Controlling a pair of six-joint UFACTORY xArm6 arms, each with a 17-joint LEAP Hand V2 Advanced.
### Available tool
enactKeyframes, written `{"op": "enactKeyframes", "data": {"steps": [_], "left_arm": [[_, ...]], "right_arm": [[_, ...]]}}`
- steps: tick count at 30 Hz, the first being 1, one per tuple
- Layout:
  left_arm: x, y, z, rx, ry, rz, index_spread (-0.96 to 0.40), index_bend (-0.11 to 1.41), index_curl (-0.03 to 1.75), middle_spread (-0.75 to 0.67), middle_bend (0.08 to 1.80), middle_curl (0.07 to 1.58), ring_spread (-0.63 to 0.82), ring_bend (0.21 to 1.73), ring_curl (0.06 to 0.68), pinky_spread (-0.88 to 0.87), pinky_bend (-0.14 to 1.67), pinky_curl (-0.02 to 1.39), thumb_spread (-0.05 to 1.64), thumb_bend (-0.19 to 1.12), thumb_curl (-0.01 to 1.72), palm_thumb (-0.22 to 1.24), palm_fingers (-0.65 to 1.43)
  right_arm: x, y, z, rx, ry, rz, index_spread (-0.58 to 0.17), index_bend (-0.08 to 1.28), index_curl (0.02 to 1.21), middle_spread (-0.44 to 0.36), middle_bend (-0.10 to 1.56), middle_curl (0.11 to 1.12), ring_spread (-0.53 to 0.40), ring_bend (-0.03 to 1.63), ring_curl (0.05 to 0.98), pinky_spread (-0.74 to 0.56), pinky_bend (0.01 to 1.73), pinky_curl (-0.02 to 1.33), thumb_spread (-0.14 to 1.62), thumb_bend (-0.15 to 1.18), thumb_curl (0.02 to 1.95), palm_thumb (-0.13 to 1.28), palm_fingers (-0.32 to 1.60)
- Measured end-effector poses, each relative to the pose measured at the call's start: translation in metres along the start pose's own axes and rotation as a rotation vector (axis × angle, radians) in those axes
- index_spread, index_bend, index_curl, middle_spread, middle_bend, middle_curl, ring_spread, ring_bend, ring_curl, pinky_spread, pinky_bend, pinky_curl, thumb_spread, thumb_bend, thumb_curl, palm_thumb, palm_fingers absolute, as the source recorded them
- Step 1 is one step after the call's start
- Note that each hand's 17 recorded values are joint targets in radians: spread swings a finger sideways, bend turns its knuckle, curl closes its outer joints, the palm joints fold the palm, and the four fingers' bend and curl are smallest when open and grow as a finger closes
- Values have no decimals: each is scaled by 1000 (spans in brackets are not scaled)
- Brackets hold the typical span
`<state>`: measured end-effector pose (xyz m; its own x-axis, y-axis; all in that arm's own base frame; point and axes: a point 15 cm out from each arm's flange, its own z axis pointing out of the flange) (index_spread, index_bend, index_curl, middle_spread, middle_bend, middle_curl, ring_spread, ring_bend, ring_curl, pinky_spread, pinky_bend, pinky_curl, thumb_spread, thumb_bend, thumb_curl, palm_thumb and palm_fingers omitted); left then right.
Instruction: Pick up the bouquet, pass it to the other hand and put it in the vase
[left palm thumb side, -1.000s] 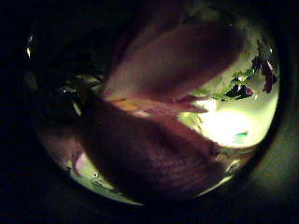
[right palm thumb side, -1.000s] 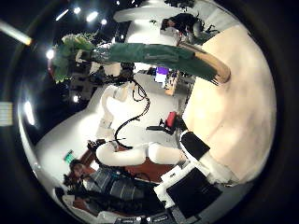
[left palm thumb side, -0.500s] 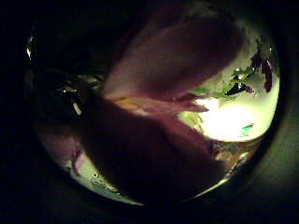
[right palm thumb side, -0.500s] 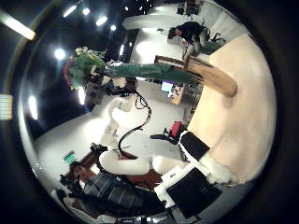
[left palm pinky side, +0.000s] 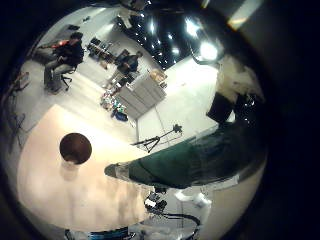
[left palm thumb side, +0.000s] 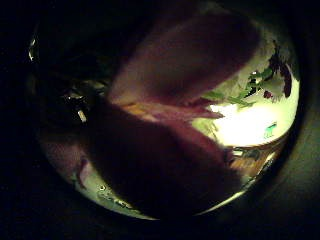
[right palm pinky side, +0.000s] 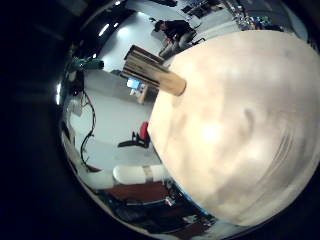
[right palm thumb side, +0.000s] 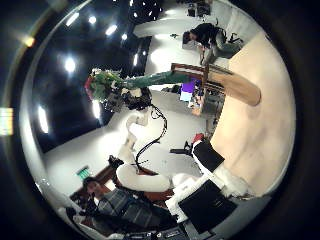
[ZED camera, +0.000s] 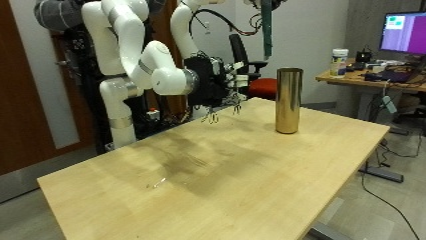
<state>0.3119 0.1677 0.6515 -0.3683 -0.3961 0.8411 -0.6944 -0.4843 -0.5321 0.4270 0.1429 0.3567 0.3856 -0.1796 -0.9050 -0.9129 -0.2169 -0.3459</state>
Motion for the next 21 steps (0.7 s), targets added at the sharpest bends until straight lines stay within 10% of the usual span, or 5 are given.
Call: {"op": "enactKeyframes", "data": {"steps": [21], "left_arm": [[-53,-20,-5,7,-71,-44,-637,352,1455,-666,936,1235,-409,1456,627,-535,1206,841,220,-22,923,1148,1064]], "right_arm": [[19,1,-12,4,-20,32,-275,142,190,216,169,221,273,334,257,442,418,327,984,-21,435,855,-68]]}}
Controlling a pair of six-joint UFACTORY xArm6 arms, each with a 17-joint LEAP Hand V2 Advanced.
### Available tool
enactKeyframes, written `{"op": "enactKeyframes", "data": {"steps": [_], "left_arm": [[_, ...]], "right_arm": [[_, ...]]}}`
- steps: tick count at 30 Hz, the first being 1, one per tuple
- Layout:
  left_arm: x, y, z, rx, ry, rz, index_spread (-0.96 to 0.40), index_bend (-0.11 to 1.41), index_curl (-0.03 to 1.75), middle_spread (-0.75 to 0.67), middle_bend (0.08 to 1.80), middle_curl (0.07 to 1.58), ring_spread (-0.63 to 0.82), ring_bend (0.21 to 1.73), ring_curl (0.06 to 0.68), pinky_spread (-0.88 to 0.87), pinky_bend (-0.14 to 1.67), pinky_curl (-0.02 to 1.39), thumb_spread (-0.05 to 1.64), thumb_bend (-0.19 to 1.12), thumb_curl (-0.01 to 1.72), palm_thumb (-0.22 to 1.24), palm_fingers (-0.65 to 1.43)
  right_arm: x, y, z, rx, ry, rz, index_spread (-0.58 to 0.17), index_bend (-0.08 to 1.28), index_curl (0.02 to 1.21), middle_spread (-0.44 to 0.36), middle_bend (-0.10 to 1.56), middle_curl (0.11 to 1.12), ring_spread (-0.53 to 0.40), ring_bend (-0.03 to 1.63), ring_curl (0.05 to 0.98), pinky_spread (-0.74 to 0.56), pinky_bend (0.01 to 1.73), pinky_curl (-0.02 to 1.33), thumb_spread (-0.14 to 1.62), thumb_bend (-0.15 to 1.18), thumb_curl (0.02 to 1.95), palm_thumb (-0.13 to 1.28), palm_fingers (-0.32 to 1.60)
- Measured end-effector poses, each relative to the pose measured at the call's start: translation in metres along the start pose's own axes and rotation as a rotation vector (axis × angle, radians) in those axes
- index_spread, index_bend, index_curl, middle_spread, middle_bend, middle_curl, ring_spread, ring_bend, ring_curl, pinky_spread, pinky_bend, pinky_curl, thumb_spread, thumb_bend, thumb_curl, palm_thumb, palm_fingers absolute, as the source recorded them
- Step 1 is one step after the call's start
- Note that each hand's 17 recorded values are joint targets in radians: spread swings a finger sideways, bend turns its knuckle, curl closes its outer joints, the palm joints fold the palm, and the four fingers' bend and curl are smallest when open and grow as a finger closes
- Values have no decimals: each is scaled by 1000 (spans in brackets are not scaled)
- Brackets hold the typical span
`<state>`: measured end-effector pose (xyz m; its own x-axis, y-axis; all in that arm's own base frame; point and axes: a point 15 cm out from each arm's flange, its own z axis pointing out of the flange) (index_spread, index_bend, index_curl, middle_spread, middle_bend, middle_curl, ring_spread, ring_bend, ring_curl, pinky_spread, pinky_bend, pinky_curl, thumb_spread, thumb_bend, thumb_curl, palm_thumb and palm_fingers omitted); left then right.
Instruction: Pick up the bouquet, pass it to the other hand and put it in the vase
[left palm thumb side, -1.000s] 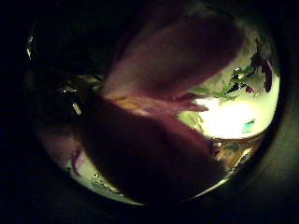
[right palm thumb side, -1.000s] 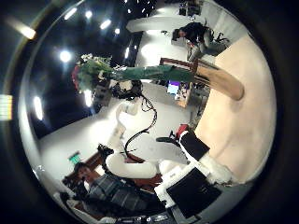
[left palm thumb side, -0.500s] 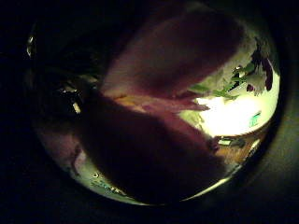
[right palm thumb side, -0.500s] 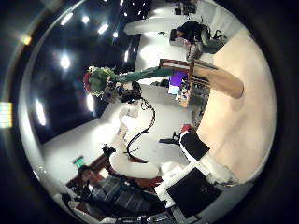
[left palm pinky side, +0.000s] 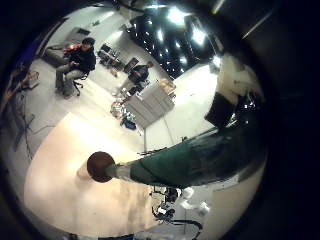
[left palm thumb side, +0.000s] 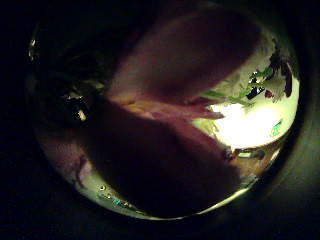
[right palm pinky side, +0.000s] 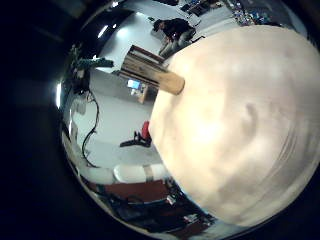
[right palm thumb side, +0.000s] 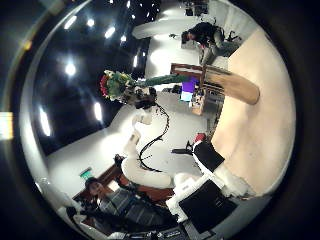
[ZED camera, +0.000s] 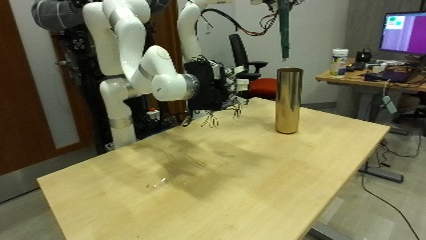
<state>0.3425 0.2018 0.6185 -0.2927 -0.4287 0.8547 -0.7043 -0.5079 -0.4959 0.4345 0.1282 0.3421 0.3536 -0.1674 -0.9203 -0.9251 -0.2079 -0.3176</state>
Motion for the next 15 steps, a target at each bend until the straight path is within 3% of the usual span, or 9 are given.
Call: {"op": "enactKeyframes", "data": {"steps": [15], "left_arm": [[-48,2,28,-35,-40,-42,-630,351,1457,-664,936,1236,-409,1456,627,-539,1200,851,222,-24,923,1142,1064]], "right_arm": [[6,4,2,-17,-18,8,-264,144,205,217,172,230,271,342,261,447,415,326,983,-23,437,856,-56]]}}
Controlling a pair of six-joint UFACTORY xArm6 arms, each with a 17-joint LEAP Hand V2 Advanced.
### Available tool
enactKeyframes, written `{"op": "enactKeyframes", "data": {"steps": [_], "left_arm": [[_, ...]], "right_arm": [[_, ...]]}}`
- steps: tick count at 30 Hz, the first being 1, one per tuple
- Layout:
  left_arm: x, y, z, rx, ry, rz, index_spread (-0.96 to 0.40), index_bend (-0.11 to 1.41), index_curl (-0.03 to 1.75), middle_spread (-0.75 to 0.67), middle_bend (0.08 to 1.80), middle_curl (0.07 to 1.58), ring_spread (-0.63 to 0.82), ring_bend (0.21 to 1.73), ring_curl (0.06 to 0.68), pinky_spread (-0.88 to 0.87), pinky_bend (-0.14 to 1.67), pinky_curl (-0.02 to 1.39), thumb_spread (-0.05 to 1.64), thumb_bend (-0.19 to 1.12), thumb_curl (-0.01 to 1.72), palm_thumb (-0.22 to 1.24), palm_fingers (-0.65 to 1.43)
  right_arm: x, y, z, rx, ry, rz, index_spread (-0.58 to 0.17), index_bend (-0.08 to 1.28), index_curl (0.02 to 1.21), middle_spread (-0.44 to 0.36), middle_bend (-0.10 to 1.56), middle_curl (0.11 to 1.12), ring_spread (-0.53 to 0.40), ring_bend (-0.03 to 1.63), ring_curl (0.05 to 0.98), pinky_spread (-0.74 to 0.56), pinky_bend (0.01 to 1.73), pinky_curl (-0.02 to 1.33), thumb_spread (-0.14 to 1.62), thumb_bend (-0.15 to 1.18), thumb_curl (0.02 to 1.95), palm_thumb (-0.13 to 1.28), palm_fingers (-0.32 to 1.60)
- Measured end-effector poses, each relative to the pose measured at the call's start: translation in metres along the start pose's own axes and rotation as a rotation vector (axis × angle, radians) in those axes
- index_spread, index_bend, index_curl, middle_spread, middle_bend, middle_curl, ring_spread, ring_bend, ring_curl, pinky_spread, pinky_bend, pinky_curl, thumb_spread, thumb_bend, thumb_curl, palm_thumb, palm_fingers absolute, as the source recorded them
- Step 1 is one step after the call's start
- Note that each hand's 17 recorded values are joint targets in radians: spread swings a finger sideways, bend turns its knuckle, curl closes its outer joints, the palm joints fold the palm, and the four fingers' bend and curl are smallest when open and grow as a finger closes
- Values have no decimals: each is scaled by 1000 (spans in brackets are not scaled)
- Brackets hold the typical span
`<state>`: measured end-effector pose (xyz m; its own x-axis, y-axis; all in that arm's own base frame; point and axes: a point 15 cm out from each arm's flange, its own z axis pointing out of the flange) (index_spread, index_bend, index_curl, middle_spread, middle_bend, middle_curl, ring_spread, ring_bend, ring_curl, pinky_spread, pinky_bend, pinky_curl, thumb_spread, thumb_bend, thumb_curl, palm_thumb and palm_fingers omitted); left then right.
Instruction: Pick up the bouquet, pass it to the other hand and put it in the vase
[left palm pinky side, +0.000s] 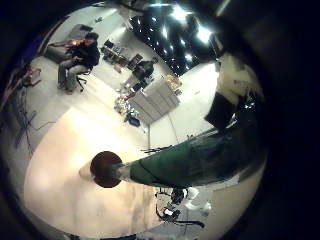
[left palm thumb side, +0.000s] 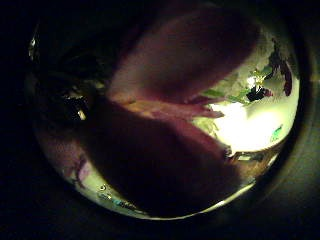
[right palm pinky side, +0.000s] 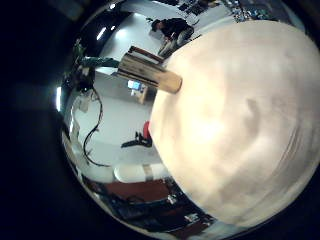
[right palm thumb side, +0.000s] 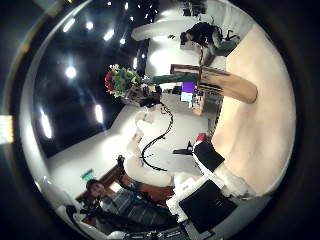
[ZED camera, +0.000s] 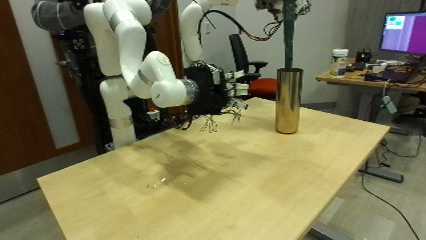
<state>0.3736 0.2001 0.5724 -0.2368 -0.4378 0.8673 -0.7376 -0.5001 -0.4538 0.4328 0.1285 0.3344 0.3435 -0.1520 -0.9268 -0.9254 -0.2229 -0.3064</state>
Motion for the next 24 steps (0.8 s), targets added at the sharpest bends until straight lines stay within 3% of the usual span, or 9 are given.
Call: {"op": "enactKeyframes", "data": {"steps": [10,15,17,20,24], "left_arm": [[-37,11,22,-27,-17,-43,-623,322,1469,-665,934,1236,-417,1463,626,-557,1194,846,245,-32,911,1106,1057],[-46,13,24,-20,-11,-54,-618,266,1473,-667,906,1230,-414,1469,618,-569,1210,826,455,-53,837,932,1070],[-47,14,24,-19,-9,-57,-611,208,1469,-666,864,1226,-417,1457,599,-585,1211,795,588,-68,760,786,1057],[-47,14,24,-19,-7,-57,-602,170,1467,-667,821,1221,-424,1425,577,-607,1216,759,669,-56,700,719,1048],[-48,13,24,-25,-9,-55,-567,129,1389,-664,758,1145,-485,1229,498,-674,1181,660,840,-56,539,511,856]], "right_arm": [[3,2,1,-6,-10,3,-262,144,213,217,172,237,270,346,265,447,417,324,984,-22,443,872,-53],[3,4,1,-13,-26,2,-259,146,217,217,174,239,270,346,265,447,416,323,983,-23,444,872,-51],[2,6,1,-17,-36,1,-258,148,220,216,172,241,270,345,265,447,415,323,983,-23,444,872,-50],[3,8,1,-19,-38,1,-252,148,224,215,170,242,270,347,266,447,414,322,980,-23,444,875,-48],[6,7,1,-17,-40,4,-250,149,228,215,170,242,271,350,266,447,414,322,979,-22,447,880,-49]]}}
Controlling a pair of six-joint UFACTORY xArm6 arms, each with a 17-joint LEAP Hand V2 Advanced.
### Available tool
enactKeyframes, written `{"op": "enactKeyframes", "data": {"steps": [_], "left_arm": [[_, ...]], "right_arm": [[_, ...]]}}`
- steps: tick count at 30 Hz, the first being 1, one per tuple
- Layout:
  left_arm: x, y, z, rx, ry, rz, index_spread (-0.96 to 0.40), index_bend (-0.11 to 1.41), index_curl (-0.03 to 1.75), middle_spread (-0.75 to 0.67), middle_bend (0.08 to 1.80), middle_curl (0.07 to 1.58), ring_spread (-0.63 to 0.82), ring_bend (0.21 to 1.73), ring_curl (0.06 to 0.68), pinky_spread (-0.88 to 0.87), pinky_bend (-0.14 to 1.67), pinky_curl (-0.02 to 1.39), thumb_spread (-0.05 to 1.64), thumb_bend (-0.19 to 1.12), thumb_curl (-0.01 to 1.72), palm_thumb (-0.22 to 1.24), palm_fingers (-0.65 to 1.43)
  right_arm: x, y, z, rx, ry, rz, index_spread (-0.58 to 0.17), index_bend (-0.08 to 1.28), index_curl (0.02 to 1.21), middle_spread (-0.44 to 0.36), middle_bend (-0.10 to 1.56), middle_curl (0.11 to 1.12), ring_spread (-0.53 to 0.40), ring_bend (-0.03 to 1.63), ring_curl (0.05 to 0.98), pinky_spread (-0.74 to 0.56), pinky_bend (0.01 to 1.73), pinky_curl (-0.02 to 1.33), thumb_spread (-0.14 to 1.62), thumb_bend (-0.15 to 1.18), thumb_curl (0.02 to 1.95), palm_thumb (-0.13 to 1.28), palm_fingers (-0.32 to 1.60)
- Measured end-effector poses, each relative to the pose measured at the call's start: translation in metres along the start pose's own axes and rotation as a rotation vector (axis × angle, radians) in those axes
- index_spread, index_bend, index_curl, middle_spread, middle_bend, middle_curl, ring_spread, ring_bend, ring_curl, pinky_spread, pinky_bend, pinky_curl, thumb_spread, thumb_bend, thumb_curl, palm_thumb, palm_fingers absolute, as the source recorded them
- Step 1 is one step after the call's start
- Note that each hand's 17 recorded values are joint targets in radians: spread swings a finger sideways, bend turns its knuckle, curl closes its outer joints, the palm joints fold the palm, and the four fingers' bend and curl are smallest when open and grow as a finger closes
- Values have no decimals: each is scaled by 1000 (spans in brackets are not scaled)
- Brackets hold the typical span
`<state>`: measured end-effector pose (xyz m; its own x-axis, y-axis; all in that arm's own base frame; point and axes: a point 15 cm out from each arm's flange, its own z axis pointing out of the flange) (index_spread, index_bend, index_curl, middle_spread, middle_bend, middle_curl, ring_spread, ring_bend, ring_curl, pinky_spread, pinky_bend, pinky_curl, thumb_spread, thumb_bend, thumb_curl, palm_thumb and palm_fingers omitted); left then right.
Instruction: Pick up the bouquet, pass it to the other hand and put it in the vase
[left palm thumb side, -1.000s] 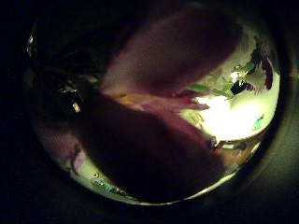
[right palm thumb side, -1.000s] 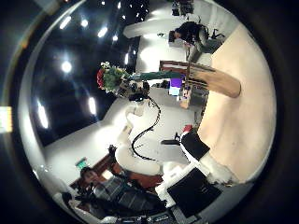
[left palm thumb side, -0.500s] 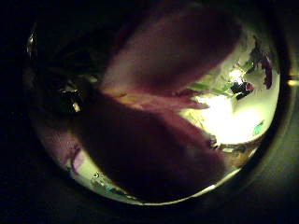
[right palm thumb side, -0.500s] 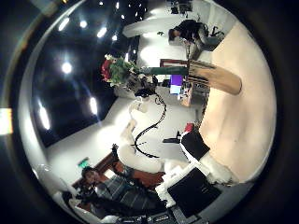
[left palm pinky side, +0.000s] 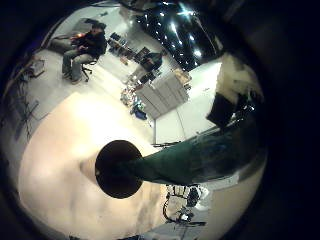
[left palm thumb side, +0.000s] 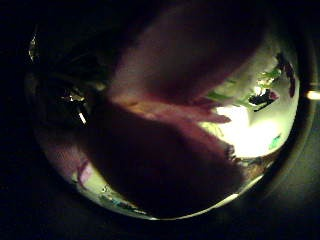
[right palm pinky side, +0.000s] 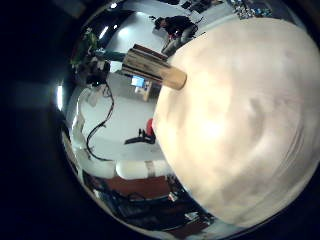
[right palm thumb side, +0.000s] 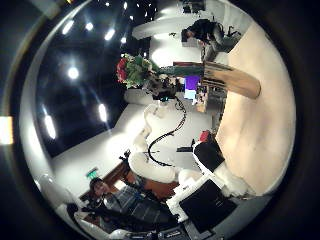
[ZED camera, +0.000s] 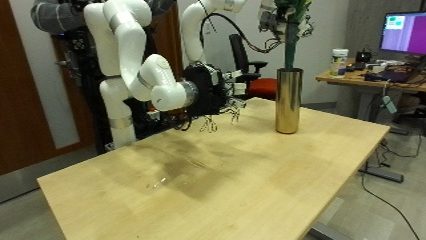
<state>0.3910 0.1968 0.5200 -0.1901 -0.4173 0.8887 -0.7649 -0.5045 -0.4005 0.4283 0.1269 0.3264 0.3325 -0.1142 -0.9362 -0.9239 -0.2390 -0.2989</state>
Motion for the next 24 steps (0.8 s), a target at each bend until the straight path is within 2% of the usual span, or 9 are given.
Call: {"op": "enactKeyframes", "data": {"steps": [2,4,8,10,11,14,16,20,24], "left_arm": [[0,0,0,-1,-2,1,-552,127,1348,-658,738,1113,-498,1191,479,-695,1155,632,870,-48,500,483,787],[0,0,-1,-1,-8,18,-492,122,1248,-615,622,1042,-492,1150,464,-709,1098,596,883,-47,441,434,557],[1,0,-3,-5,-19,30,-384,133,1122,-537,532,973,-426,1069,430,-692,1042,555,872,-41,397,403,408],[3,0,-3,-11,-24,34,-237,118,997,-369,371,897,-279,1017,419,-577,956,530,854,-46,375,366,156],[3,0,-3,-16,-29,36,-150,129,927,-255,314,845,-176,976,397,-460,872,503,842,-44,367,351,52],[3,1,-4,-37,-42,45,5,140,789,-9,230,731,25,928,356,-200,733,444,823,-43,355,325,-42],[3,0,-5,-32,-41,51,126,133,645,274,171,602,276,867,311,137,656,390,804,-42,349,307,-83],[1,-1,-11,-19,-48,51,187,129,505,438,179,492,429,789,265,383,592,339,785,-41,344,289,-88],[0,-2,-17,-5,-52,50,201,134,416,497,176,424,501,728,236,484,543,308,769,-41,344,270,-80]], "right_arm": [[0,1,0,-3,-5,0,-250,148,229,215,170,242,271,352,266,447,413,321,978,-23,448,880,-48],[-1,1,0,-5,-13,0,-250,148,230,215,170,243,271,354,265,447,414,321,978,-23,448,880,-48],[-2,3,0,-10,-22,1,-250,149,233,215,171,242,271,354,263,447,412,321,978,-23,449,880,-47],[-2,3,0,-10,-23,-1,-247,149,234,215,171,242,271,355,262,447,412,321,978,-23,449,880,-47],[-2,3,0,-10,-23,-1,-247,149,234,215,171,242,271,355,262,447,412,321,978,-23,449,880,-47],[-2,3,0,-11,-23,1,-246,149,234,215,171,242,271,355,261,447,412,321,978,-23,450,880,-47],[-2,3,0,-11,-23,1,-248,152,236,215,173,243,271,354,260,447,411,320,978,-23,450,880,-44],[-2,3,1,-12,-24,0,-249,155,241,215,174,245,271,349,258,447,405,319,978,-22,447,884,-39],[-2,3,0,-11,-24,1,-246,153,244,215,173,246,273,351,257,447,405,319,977,-23,445,884,-39]]}}
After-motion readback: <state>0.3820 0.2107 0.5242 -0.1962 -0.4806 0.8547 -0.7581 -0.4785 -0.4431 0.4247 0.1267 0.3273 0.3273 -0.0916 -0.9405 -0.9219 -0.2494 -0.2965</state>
